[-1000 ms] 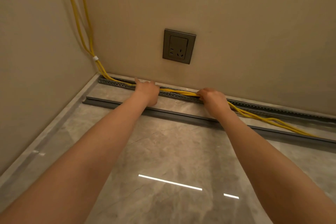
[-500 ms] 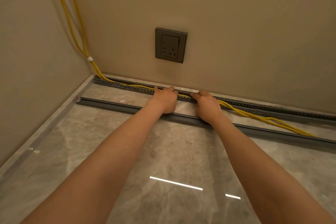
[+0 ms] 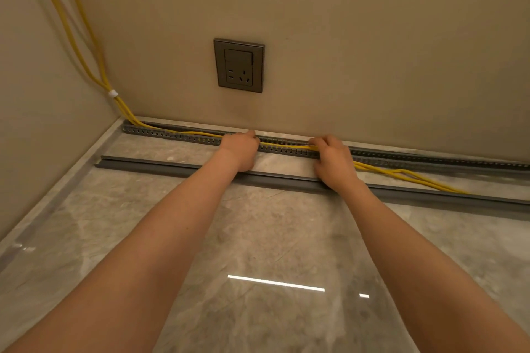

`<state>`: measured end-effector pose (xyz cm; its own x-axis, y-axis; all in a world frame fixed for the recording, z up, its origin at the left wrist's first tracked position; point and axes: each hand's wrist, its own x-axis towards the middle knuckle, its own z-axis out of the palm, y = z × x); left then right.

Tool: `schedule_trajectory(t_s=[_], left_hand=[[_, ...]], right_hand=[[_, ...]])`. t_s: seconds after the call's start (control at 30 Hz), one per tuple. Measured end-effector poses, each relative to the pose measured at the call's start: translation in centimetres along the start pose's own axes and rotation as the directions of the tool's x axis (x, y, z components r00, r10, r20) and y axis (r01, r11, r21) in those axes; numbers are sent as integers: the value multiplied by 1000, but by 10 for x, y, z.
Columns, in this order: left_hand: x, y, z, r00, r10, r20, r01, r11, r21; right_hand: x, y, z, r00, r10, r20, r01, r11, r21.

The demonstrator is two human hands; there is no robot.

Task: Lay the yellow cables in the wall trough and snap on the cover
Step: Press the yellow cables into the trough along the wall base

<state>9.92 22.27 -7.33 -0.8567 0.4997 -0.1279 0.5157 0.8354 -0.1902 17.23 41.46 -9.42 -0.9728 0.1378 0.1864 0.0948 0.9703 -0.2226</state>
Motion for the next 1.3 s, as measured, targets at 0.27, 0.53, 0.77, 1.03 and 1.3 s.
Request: schedule_trajectory(t_s=[0.27, 0.53, 0.77, 1.03, 1.3], left_hand=[[1, 13, -1, 998, -46, -45, 51, 993, 103], [5, 29, -12, 992, -128, 1, 127, 985, 113], [6, 43, -17, 979, -205, 25, 201, 974, 105], [3, 45, -14, 970, -242, 35, 239, 968, 74], [6, 55, -20, 945, -309, 110, 273, 926, 260]], right_hand=[[-17, 40, -13, 985, 171, -19, -172, 972, -159], [-22, 53, -23, 982, 191, 0, -187, 959, -212], [-20, 57, -30, 989, 147, -4, -145, 966, -216], [-19, 64, -38, 1000, 10, 19, -4, 966, -258], [-10, 72, -42, 995, -38, 94, 64, 952, -299]])
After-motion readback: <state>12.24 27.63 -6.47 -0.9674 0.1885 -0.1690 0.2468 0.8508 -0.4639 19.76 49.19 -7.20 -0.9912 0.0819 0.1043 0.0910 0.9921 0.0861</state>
